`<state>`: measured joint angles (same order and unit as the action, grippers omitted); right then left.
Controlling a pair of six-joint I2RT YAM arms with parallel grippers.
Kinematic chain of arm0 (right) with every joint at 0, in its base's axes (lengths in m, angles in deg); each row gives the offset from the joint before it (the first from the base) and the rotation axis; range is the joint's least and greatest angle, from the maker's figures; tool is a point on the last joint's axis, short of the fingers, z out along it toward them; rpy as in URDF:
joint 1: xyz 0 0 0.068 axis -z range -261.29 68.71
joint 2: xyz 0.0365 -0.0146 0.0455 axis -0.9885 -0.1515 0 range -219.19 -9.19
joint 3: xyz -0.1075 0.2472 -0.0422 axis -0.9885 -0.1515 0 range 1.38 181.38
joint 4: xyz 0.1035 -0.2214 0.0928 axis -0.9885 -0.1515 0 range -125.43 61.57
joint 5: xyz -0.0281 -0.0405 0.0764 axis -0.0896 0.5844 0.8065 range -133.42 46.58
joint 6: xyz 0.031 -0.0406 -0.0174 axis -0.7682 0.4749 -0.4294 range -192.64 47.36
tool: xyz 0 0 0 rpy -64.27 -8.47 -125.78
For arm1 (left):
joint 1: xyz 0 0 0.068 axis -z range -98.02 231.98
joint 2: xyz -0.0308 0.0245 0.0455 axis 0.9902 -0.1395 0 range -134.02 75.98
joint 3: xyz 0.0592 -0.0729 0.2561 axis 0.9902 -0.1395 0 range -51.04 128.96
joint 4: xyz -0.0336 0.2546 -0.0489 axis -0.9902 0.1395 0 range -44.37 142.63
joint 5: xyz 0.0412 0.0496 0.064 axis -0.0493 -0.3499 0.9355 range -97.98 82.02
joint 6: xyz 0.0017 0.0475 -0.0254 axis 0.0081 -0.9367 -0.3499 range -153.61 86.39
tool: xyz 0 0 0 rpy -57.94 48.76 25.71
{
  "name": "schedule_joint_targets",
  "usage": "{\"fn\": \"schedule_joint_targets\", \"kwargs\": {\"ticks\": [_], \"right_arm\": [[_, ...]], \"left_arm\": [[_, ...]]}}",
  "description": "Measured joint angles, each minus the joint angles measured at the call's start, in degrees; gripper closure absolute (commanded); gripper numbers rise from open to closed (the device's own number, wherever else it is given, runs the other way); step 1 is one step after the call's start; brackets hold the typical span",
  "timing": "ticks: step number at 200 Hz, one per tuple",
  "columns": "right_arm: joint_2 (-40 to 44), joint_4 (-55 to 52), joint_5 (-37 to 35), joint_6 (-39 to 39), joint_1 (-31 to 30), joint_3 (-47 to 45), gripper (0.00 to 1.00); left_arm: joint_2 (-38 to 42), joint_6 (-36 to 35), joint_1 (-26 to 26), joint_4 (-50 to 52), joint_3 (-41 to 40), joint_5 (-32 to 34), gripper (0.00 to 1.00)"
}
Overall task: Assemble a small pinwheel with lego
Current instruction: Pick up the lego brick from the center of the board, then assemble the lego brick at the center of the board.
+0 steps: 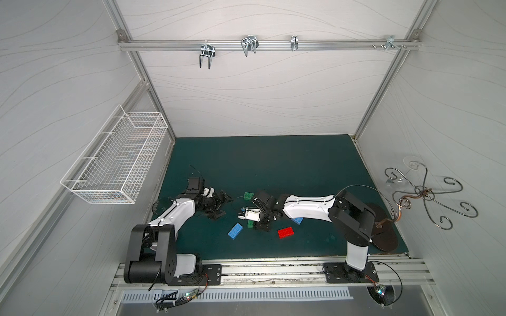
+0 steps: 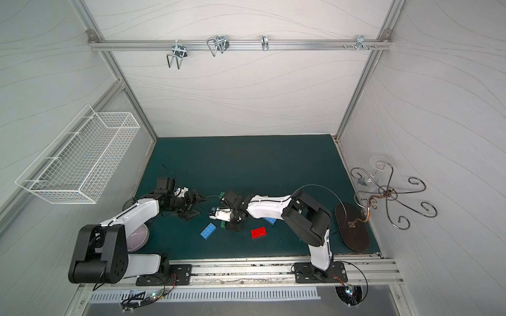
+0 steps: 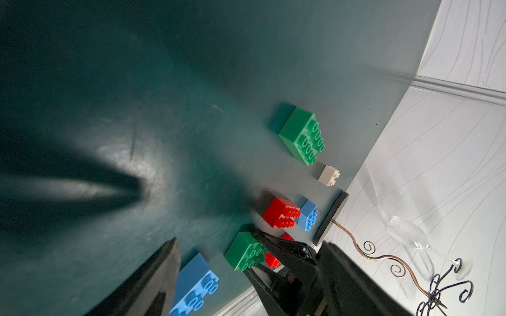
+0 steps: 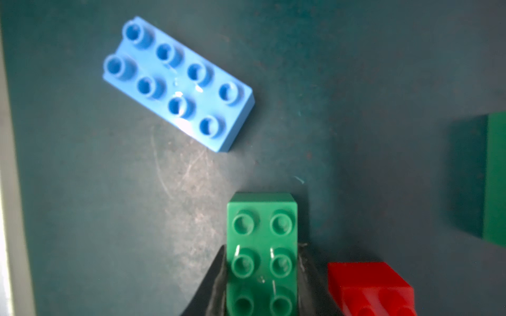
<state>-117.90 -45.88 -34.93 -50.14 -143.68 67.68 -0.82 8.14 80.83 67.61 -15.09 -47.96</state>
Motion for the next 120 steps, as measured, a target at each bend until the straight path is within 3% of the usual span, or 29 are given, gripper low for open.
{"fn": "schedule_joint_targets", "kwargs": {"ticks": [54,86,120], "right_arm": [[5.07,-3.06,3.26,-1.07,2.12,1.42,0.79],[9.44,-4.7,4.11,0.17,10.69,6.64,0.78],[5.66,-6.67,3.85,4.52,19.98,10.75,0.77]], "left_arm": [[-2.56,1.46,-0.2,-0.92,2.01,-0.79,0.16],[-6.64,2.91,2.14,-2.91,7.15,-0.66,0.16],[-11.87,5.86,4.02,-7.93,10.14,-0.5,0.16]]}}
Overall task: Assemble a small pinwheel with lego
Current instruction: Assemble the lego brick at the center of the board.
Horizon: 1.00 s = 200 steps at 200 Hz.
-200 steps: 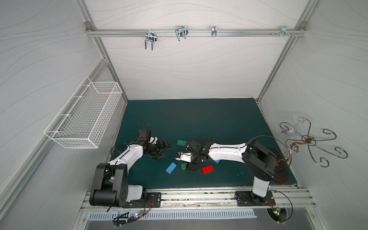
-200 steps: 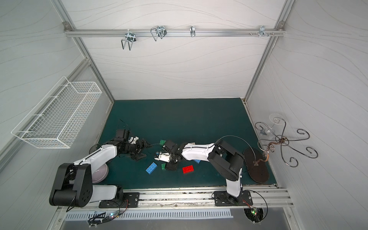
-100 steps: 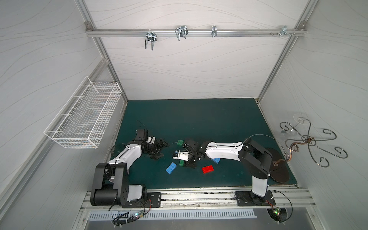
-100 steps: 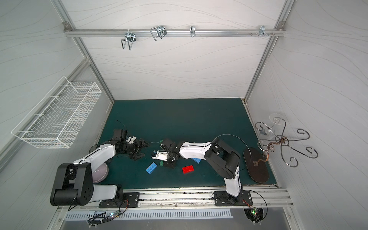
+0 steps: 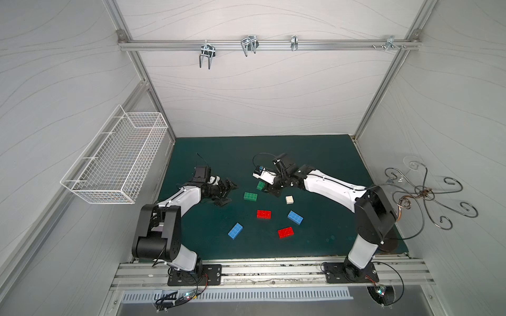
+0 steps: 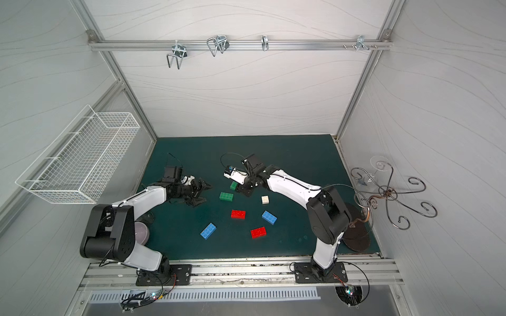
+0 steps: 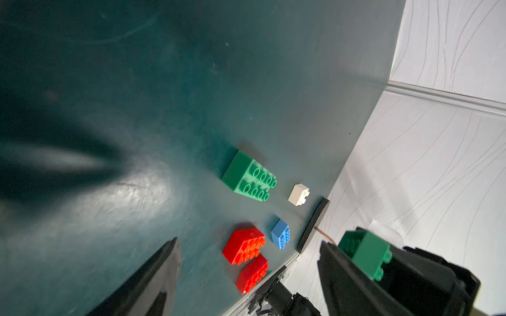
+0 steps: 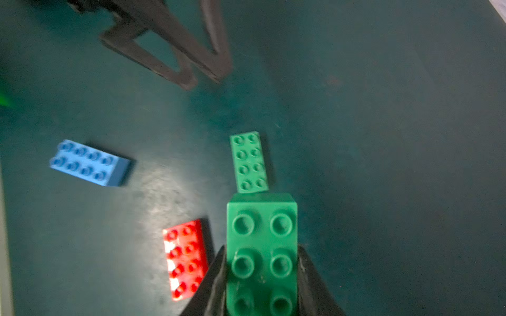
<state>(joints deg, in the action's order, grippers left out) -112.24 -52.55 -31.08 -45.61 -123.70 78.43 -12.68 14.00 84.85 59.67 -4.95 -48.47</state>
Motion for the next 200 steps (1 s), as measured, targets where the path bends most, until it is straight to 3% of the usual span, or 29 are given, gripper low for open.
{"fn": "schedule_joint_targets", "kwargs": {"ticks": [57,200], "right_arm": [[-11.65,-3.34,0.7,3.91,0.46,1.64,0.79],[-14.64,-2.58,0.42,4.44,-2.08,3.56,0.73]], "left_arm": [[-6.1,2.54,1.51,-4.33,2.1,1.57,0.18],[-7.28,2.12,1.88,-5.07,2.1,2.34,0.18]]}}
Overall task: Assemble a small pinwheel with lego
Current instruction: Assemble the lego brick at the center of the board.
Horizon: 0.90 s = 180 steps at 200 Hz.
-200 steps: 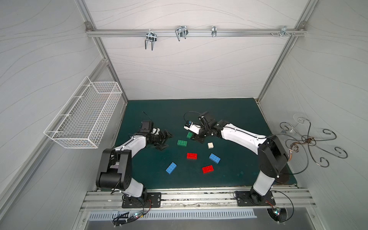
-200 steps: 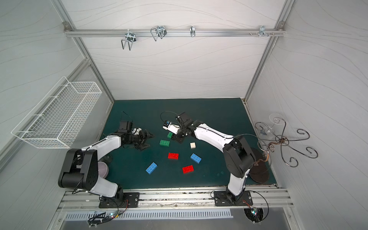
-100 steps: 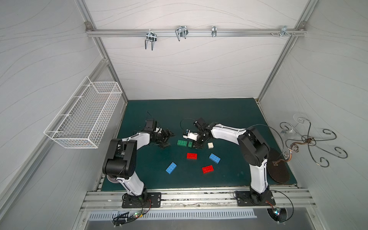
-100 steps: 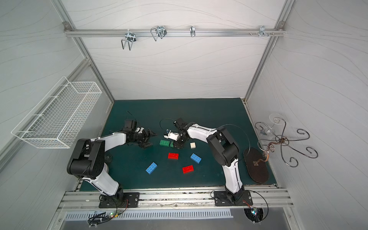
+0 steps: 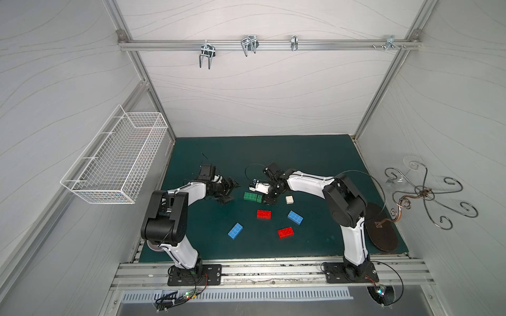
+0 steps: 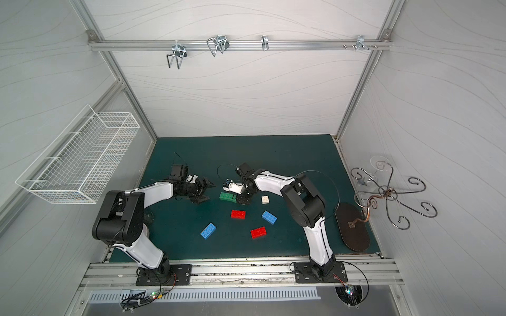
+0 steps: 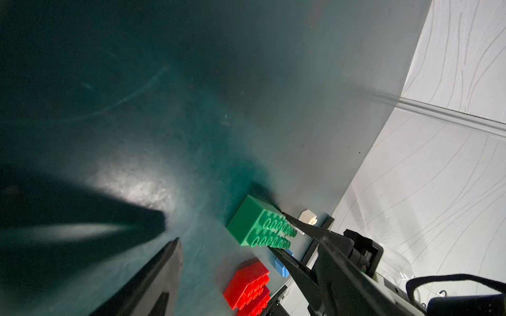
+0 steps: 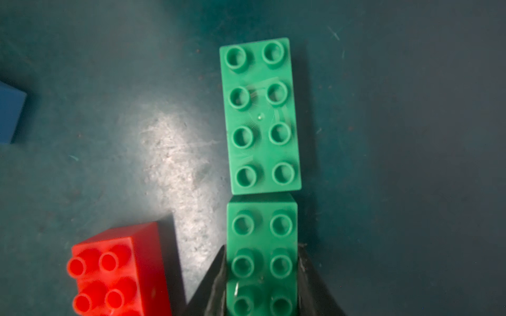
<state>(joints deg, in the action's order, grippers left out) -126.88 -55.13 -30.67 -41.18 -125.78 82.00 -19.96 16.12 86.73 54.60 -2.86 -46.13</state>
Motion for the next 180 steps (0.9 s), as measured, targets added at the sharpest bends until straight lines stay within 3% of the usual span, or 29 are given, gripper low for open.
{"fn": "schedule_joint_targets", "kwargs": {"ticks": [33,114,140,180], "right_arm": [[-0.22,0.85,-0.22,0.09,0.0,0.0,0.69],[1.81,3.37,-0.74,-0.94,0.52,-1.62,0.44],[8.09,4.07,-0.15,-3.8,1.79,-3.02,0.43],[25.4,4.9,0.76,-12.02,5.55,-9.77,0.43]], "left_arm": [[0.0,-0.02,0.04,0.0,0.0,0.0,0.18],[0.0,-0.35,0.09,0.26,0.0,0.02,0.16],[0.22,-1.6,0.22,1.84,0.04,0.09,0.16],[3.39,-3.48,0.7,4.94,0.04,1.51,0.17]]}}
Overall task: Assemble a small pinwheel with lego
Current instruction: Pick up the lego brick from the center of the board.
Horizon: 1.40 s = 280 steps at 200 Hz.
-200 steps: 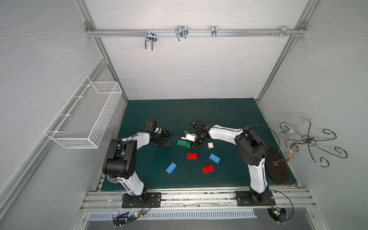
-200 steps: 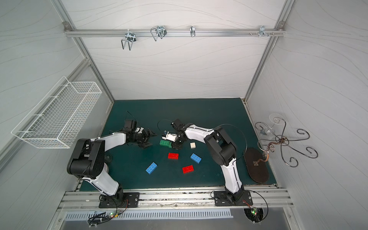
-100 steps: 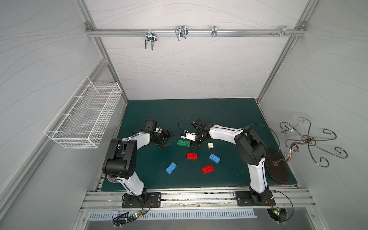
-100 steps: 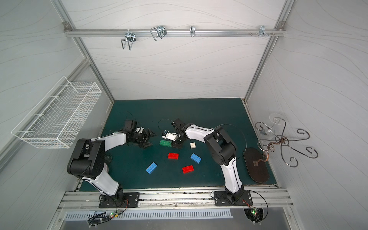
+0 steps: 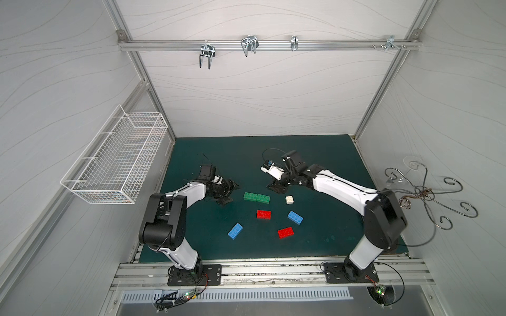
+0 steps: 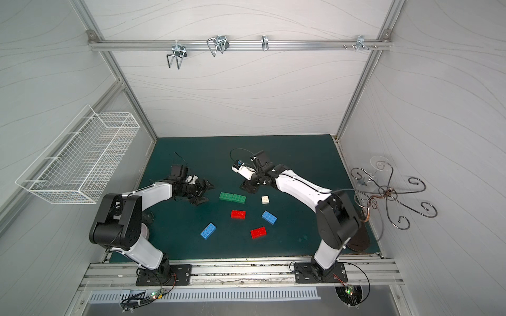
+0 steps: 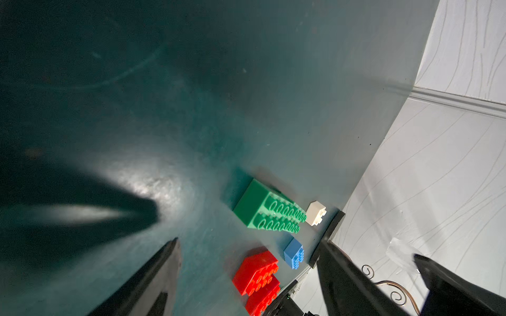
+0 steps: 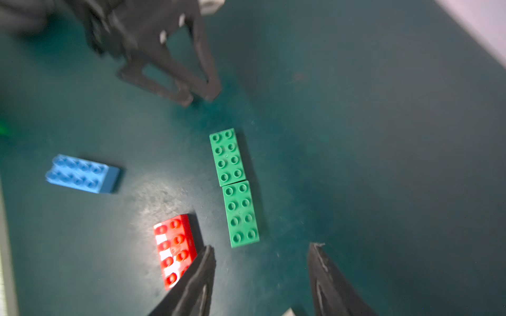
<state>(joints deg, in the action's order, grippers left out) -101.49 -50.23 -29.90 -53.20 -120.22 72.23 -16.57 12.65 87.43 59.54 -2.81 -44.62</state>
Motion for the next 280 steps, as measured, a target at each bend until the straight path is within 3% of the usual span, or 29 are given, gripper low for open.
{"fn": "schedule_joint_targets", "kwargs": {"ticks": [57,100,197,280], "right_arm": [[16.48,-9.77,-3.21,-21.92,8.09,-12.44,0.38],[17.66,-12.63,-0.11,-31.28,10.32,-22.95,0.38],[10.16,-6.51,8.24,-34.36,9.77,-26.49,0.4],[8.57,-9.29,5.53,-32.96,3.54,-24.87,0.42]], "left_arm": [[7.65,-3.34,6.1,6.32,1.25,3.72,0.17],[10.05,-4.26,9.27,8.61,1.44,4.85,0.17],[10.51,-6.27,9.25,9.92,-0.46,6.03,0.17],[9.79,-7.1,9.25,10.16,-0.44,6.03,0.17]]}}
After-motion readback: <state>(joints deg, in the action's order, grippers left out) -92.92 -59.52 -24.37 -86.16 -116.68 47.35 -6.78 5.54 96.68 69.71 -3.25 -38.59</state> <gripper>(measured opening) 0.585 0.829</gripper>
